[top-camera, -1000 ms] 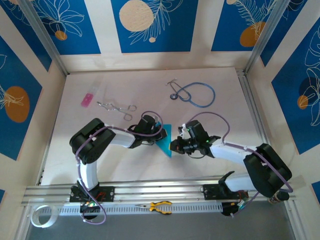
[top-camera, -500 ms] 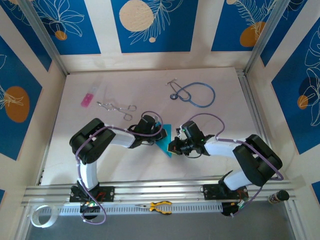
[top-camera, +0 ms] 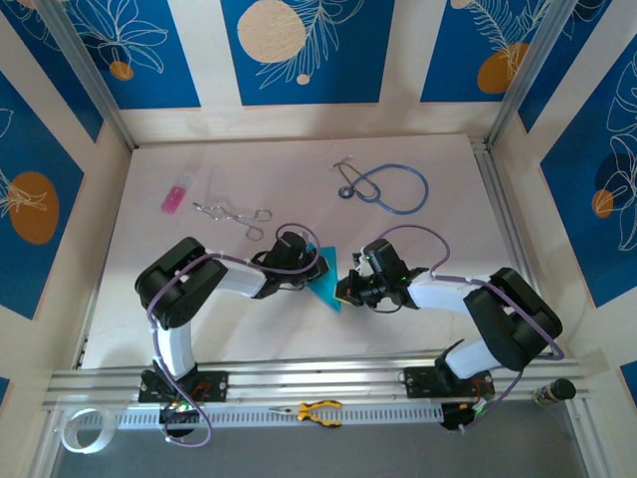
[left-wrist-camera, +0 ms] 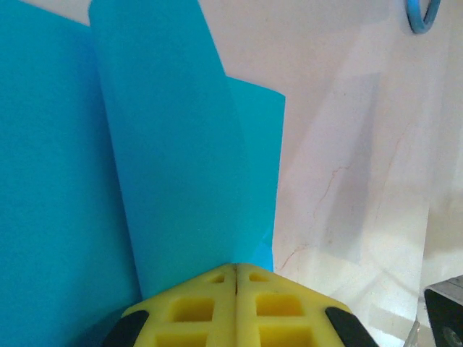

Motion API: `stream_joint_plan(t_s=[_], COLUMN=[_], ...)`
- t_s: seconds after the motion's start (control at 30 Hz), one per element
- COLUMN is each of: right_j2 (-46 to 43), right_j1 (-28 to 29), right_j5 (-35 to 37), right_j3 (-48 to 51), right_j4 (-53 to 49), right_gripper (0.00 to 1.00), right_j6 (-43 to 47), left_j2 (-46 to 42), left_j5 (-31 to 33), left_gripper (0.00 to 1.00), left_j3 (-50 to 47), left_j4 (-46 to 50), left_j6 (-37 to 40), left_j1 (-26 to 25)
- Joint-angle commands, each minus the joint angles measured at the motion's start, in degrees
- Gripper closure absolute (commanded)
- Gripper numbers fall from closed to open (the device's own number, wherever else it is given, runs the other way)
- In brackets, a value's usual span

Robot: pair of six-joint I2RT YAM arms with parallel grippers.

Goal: Fold a paper plane with a square sheet of paper (pick it up from the middle)
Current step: Fourth fold the wing at the center of the table.

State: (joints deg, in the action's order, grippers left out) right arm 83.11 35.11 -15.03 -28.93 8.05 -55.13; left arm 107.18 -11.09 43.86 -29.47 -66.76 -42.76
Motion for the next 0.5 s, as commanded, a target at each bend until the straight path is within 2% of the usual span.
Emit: stream_joint_plan(t_s=[0.0,0.47], right_j2=[-0.12,6.16], right_j1=[-0.04,-0.53], right_j5=[-2.01,-2.02], right_j3=[-0.25,-5.82], right_j4=[2.51,2.58], right_gripper=[0.96,0.96], right_j6=[-0.76,-0.15], left_j2=[1.45,-0.03], left_j5=[3.71,6.03], left_gripper=[0.97,0.97], left_j3=[-2.99,-3.91], left_j4=[6.67,6.89], left_j6=[-1.26,-2.61], left_j1=[0.58,-0.67])
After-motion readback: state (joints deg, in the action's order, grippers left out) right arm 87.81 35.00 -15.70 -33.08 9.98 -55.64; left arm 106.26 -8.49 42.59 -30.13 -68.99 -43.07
